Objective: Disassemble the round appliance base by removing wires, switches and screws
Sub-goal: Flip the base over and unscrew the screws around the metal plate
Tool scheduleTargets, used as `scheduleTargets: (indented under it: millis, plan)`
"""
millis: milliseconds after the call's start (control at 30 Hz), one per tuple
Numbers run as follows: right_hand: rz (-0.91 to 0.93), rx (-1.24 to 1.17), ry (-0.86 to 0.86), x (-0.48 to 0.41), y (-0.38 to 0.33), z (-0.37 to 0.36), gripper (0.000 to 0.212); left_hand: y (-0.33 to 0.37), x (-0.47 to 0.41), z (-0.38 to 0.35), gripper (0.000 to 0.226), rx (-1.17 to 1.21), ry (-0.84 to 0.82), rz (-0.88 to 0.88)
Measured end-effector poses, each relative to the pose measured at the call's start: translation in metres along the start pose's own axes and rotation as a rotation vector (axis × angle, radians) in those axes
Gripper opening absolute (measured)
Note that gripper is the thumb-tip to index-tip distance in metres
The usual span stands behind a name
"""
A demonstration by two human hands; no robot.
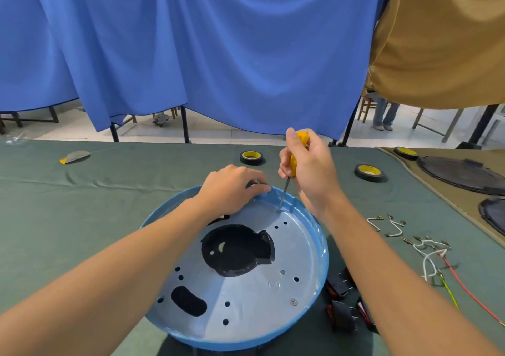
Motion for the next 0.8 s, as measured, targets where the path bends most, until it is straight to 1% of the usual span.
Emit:
scheduleTargets:
  millis: [167, 300, 400, 500, 567, 600, 667, 733, 800]
  plan:
    - [-0.006, -0.018, 0.012, 0.0, 0.006, 0.001, 0.029, 0.003, 0.002, 0.003, 0.024, -0.026, 0.086, -0.054]
    - [-0.01, 0.006, 0.002, 0.002, 0.007, 0.0, 0.029, 0.003, 0.003, 0.003, 0.026, -0.03, 0.093, -0.062]
    - [-0.025, -0.007, -0.044, 0.004, 0.004, -0.006, 0.031, 0.003, 0.003, 0.004, 0.026, -0.036, 0.096, -0.055]
    - [-0.078, -0.073, -0.091, 0.006, 0.001, -0.016, 0.042, 0.004, 0.003, 0.004, 0.026, -0.042, 0.101, -0.048]
    - [-0.142, -0.105, -0.079, 0.007, 0.001, -0.019, 0.053, 0.005, 0.004, 0.006, 0.026, -0.045, 0.107, -0.039]
    - [-0.169, -0.109, -0.06, 0.007, 0.002, -0.019, 0.055, 0.005, 0.004, 0.006, 0.025, -0.046, 0.108, -0.035]
    - [-0.197, -0.109, -0.037, 0.006, 0.004, -0.02, 0.051, 0.006, 0.005, 0.006, 0.025, -0.046, 0.103, -0.035]
    - [-0.208, -0.15, -0.073, 0.004, 0.007, -0.024, 0.046, 0.006, 0.005, 0.005, 0.025, -0.051, 0.101, -0.042]
    - [-0.19, -0.197, -0.194, 0.002, 0.006, -0.032, 0.044, 0.008, 0.006, 0.006, 0.024, -0.055, 0.104, -0.05]
Point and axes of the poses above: each hand's wrist, its own x-axis away from the middle knuckle, its own z-axis out of the back of the hand, y = z × x, the point moved 10 cm from there along -x, towards the middle knuckle, and after that the axes turned 13 degrees about x, right-handed, at the moved point
